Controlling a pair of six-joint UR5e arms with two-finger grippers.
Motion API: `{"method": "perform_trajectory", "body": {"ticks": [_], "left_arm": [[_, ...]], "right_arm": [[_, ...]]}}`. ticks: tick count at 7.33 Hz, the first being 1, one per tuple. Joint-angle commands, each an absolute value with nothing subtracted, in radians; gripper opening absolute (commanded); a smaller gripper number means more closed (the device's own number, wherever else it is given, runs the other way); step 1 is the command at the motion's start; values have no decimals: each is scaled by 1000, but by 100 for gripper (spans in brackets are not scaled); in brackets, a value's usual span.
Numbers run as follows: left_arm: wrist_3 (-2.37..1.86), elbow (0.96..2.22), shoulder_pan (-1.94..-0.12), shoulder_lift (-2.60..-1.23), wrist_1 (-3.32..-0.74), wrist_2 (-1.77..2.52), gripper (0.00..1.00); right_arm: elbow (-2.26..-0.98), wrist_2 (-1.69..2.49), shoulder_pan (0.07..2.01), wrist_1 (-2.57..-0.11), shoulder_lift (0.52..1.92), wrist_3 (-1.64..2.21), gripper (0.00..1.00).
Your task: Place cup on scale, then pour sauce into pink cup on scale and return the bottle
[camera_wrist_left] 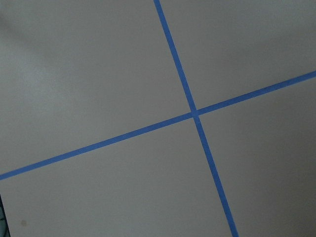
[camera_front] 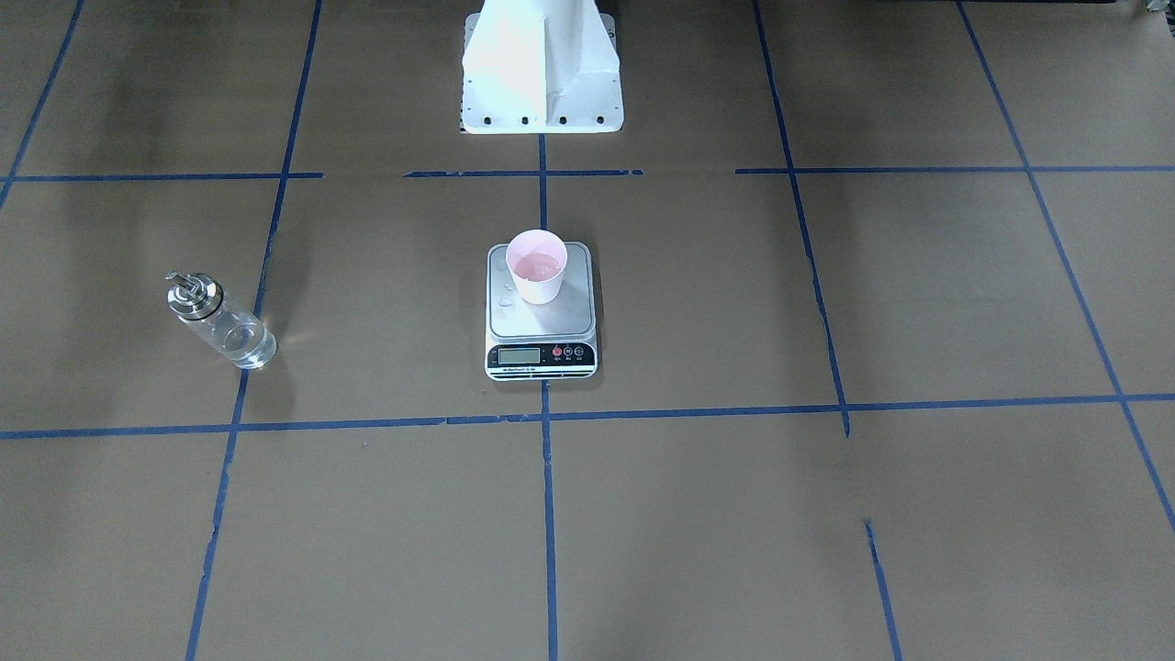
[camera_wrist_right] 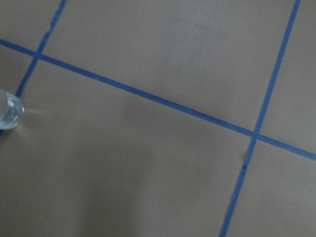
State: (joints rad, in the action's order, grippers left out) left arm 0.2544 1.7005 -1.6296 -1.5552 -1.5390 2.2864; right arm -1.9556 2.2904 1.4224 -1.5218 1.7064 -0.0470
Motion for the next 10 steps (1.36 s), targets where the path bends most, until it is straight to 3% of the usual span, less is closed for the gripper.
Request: {"method": "perform_trajectory", "body": {"ticks": [1,5,10], "left_arm": [[252,1695,-1628,-1537,-1494,2307,100],[262,1671,-1626,-1496,-1494,2307,100],[264,1631,-1624,-1497,-1506,2304,100]], "right_arm": [[-1893,2333,1535,-1764,1650,-245,100],[-1742,2299,1540,-1746,1605,-239,100],[-1709,2378,1603,-1744,1603,-210,100]]}}
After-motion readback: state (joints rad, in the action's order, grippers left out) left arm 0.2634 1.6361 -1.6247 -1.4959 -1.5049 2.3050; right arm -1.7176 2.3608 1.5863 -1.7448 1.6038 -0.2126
